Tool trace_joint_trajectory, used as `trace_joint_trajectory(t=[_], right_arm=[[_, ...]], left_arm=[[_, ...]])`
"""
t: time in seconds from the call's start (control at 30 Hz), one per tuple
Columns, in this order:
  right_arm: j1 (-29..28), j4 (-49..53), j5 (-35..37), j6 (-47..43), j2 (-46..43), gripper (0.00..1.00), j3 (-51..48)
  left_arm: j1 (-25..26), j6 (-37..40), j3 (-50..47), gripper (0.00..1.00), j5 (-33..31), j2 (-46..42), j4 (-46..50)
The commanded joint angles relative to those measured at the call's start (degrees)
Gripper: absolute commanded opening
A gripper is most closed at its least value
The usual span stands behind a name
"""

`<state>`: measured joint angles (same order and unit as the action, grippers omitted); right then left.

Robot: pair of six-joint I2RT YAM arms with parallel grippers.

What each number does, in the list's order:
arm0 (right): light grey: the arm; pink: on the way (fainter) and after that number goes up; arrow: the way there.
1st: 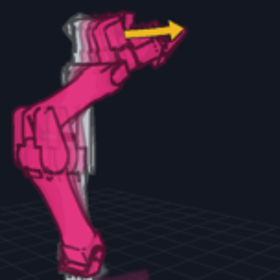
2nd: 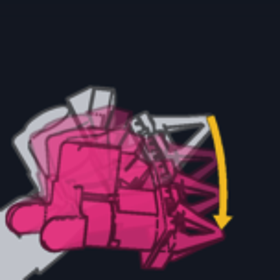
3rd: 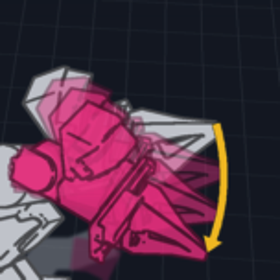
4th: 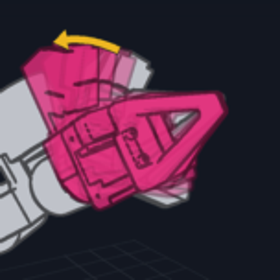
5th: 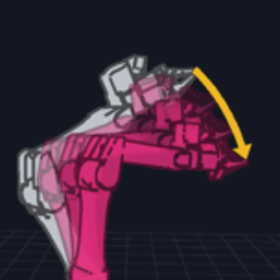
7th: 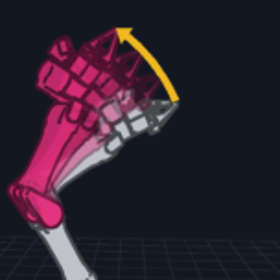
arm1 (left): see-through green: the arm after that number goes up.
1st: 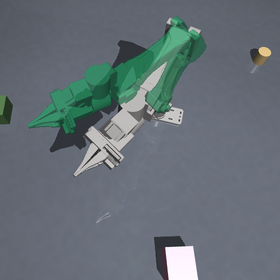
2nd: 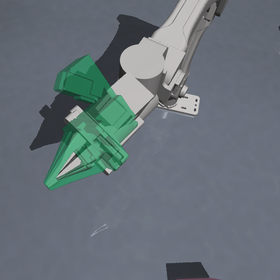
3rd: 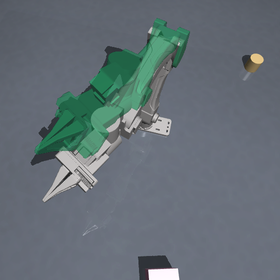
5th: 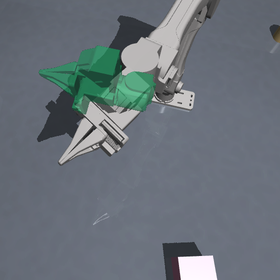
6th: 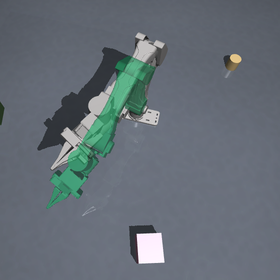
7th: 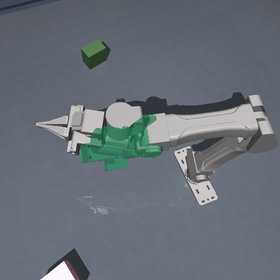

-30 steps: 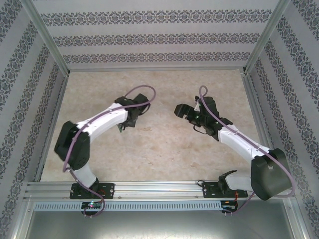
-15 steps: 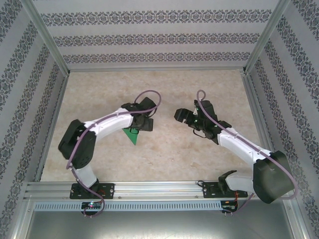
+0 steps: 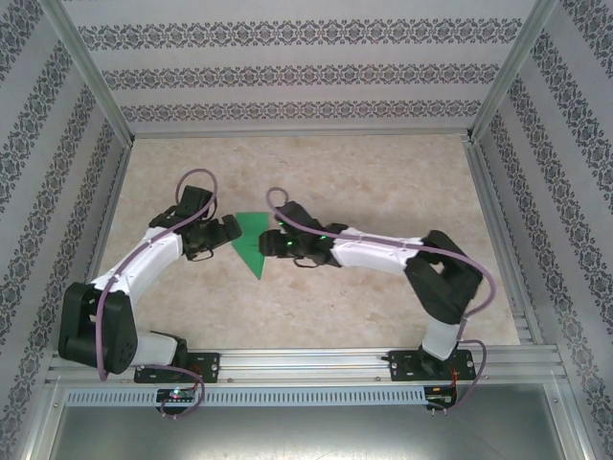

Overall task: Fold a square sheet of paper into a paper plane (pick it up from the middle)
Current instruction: Move the paper to the center of the table.

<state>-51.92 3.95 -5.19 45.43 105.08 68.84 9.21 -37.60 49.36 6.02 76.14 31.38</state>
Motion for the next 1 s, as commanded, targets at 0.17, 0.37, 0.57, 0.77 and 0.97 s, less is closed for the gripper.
trace_joint_trajectory(t=[0.17, 0.37, 0.57, 0.77, 0.97], right_arm=[[-2.6, 7.2, -1.6, 1.9, 11.6, 0.45, 12.8], [-2.8, 12.7, -4.4, 0.2, 18.2, 0.45, 18.8], [-1.6, 18.4, -3.2, -5.6, 19.6, 0.45, 19.7], [2.9, 21.6, -7.3, -20.7, 15.8, 0.46, 11.9], [8.4, 23.8, -15.1, -33.9, 8.1, 0.48, 2.6]], left_arm=[[-7.9, -3.6, -6.3, 1.00, 4.1, -6.6, -2.4], [-9.1, -4.8, -7.6, 1.00, 5.7, -6.9, -3.7], [-9.1, -4.3, -7.4, 1.00, 7.5, -6.4, -4.3], [-9.1, -2.9, -7.1, 1.00, 10.7, -6.2, -4.7], [-9.1, -1.6, -8.2, 1.00, 16.6, -6.2, -7.6]])
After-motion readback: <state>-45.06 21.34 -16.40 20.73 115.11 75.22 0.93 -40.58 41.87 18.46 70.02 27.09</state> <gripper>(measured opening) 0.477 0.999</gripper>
